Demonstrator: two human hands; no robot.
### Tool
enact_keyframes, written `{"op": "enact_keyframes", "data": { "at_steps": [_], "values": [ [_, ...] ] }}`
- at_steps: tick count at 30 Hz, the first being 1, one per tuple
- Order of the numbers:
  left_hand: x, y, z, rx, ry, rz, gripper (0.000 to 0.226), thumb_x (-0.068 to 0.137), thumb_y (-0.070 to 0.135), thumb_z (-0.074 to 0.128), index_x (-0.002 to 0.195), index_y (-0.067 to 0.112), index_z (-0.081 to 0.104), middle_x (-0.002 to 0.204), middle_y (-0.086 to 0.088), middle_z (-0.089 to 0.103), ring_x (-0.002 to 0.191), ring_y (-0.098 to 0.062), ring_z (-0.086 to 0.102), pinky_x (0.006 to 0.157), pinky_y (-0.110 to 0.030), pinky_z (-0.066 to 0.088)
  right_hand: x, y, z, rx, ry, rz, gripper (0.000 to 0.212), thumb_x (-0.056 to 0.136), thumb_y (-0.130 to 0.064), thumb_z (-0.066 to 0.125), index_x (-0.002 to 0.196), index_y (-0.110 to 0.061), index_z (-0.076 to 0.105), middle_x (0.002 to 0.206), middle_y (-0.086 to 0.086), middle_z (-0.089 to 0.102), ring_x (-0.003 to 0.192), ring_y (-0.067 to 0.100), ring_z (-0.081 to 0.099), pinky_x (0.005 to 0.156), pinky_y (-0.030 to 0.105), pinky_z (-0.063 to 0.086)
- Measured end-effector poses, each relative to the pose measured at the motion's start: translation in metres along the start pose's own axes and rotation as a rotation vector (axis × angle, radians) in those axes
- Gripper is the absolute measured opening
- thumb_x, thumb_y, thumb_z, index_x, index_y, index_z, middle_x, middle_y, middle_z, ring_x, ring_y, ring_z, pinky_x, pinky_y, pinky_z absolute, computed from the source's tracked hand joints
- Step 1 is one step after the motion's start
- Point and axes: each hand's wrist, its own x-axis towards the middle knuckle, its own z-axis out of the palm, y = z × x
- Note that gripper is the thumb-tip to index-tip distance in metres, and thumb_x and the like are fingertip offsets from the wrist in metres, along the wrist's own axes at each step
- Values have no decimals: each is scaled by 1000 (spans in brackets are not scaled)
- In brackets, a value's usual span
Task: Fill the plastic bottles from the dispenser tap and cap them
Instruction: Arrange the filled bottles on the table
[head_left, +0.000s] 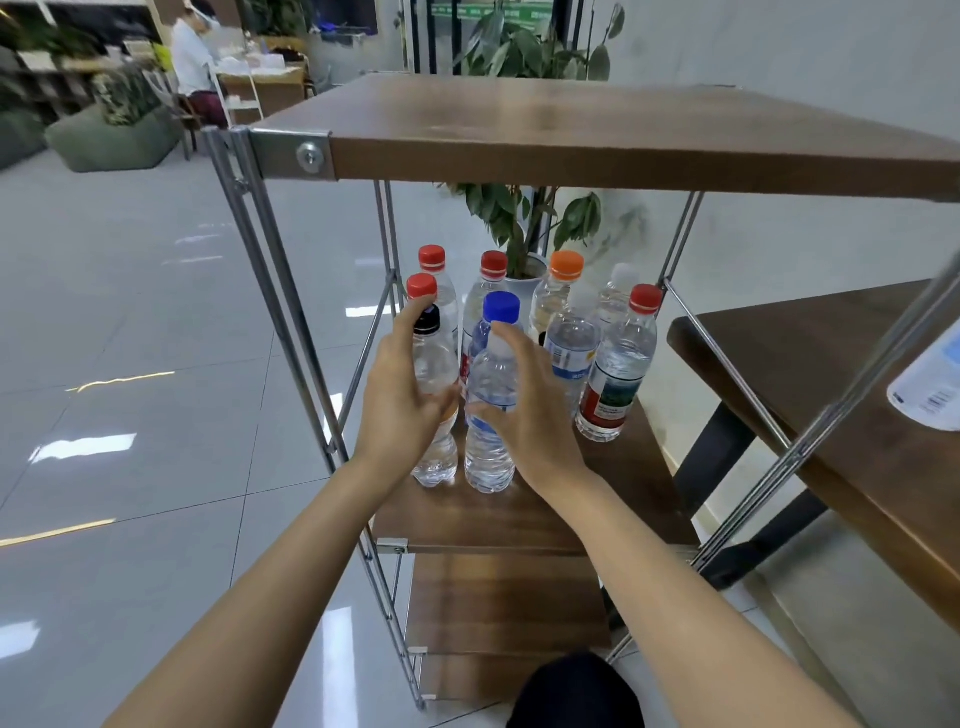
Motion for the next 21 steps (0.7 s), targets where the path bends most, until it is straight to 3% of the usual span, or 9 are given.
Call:
{"op": "enact_keyframes", "data": {
  "at_steps": [2,4,6,10,13,18,21],
  "values": [
    [1,-1,0,1,4,1,93,72,-4,79,147,27,34,136,7,53,124,-6,49,96,-21,46,1,0,2,17,9,-5,79,80,-9,79,146,-20,36,147,7,41,123,-12,28,92,-8,24],
    [3,-1,1,-2,8,-2,94,72,-5,78,147,28,34,137,7,52,125,-6,49,98,-37,51,3,1,3,31,17,-12,79,80,-8,79,146,-17,36,146,9,42,121,-12,28,92,-8,24],
    [5,-3,1,-6,14,5,93,72,-5,78,148,27,34,140,6,51,129,-9,48,101,-43,49,5,2,4,22,25,-19,80,80,-8,79,146,-16,36,147,11,42,122,-12,27,94,-7,22],
    [9,-6,2,1,18,4,92,74,-3,78,148,27,33,142,6,50,130,-11,47,102,-44,48,8,2,6,48,21,1,78,81,-6,77,147,-16,35,148,10,41,128,0,35,97,-4,26],
    [12,-8,4,20,26,1,93,76,-2,78,149,29,31,140,7,50,128,-11,48,102,-41,49,9,1,8,60,18,6,78,82,-8,77,147,-18,35,149,8,41,134,12,39,104,9,30],
    [12,-9,8,8,30,-12,94,77,-1,78,150,33,29,142,8,48,129,-10,46,96,-45,53,8,4,8,47,34,-15,78,83,-6,75,147,-18,33,150,10,40,126,-9,27,98,-5,22],
    [11,-9,9,0,32,-28,95,78,-1,78,151,32,27,144,8,46,131,-11,45,95,-46,54,7,4,8,40,14,-8,80,83,-8,76,147,-21,31,150,8,39,132,0,32,103,0,24]
  ]
}}
